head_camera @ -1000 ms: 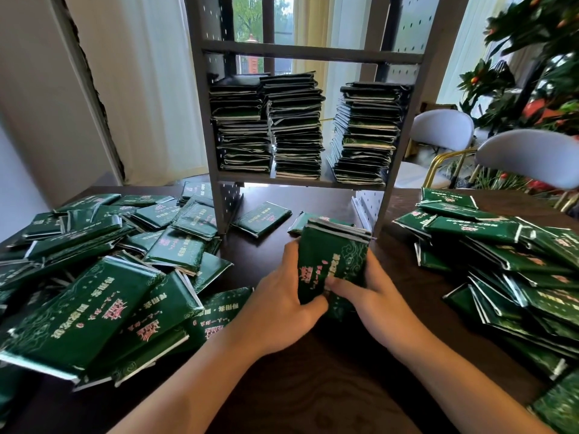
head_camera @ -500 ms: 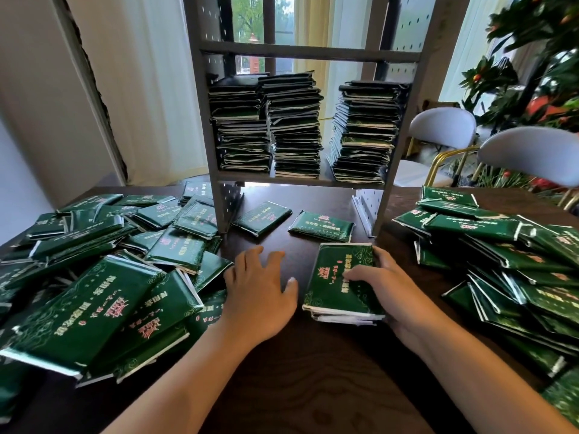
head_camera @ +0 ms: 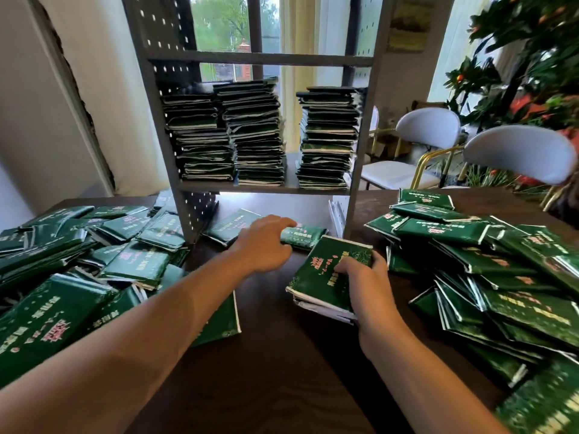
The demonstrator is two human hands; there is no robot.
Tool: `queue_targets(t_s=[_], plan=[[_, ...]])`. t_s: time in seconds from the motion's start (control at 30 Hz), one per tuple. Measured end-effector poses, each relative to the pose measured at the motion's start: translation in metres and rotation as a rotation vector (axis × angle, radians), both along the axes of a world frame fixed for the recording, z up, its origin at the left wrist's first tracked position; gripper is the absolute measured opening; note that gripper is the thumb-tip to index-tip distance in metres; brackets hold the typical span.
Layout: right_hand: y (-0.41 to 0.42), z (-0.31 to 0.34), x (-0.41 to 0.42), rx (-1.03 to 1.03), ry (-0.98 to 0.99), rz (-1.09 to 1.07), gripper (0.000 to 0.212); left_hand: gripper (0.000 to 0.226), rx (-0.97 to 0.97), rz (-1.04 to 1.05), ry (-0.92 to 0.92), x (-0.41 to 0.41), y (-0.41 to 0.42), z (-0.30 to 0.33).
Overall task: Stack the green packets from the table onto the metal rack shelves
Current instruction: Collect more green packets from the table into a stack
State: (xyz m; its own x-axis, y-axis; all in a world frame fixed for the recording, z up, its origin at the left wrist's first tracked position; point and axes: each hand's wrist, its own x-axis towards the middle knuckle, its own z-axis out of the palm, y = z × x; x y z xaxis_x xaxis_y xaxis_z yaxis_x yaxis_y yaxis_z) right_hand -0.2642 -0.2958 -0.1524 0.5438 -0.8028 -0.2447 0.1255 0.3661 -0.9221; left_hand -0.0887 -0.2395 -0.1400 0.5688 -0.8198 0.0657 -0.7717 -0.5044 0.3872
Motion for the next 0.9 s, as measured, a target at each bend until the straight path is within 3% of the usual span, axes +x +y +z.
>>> queue_targets(t_s=[0.17, 0.27, 0.47, 0.53, 0.7, 0.9], plan=[[-0.006, -0.006, 0.001, 0.000, 0.005, -0.012, 0.056, 0.050, 0.255, -0.110, -0.175, 0.014, -0.023, -0.009], [-0.006, -0.004, 0.002, -0.009, 0.018, -0.011, 0.059, 0.047, 0.354, -0.132, -0.387, 0.014, -0.011, -0.010], [-0.005, -0.001, 0.003, -0.004, 0.037, -0.008, 0.058, 0.036, 0.294, -0.053, -0.574, -0.021, 0.030, 0.008], [-0.004, 0.000, 0.003, -0.028, 0.057, -0.001, 0.057, 0.040, 0.232, -0.047, -0.546, -0.027, 0.042, 0.008], [-0.001, 0.001, -0.001, -0.077, 0.061, 0.022, 0.051, 0.057, 0.281, -0.085, -0.231, -0.016, 0.067, -0.008], [0.000, 0.001, -0.001, -0.119, 0.081, 0.055, 0.050, 0.076, 0.279, 0.005, -0.108, -0.005, 0.078, 0.003]])
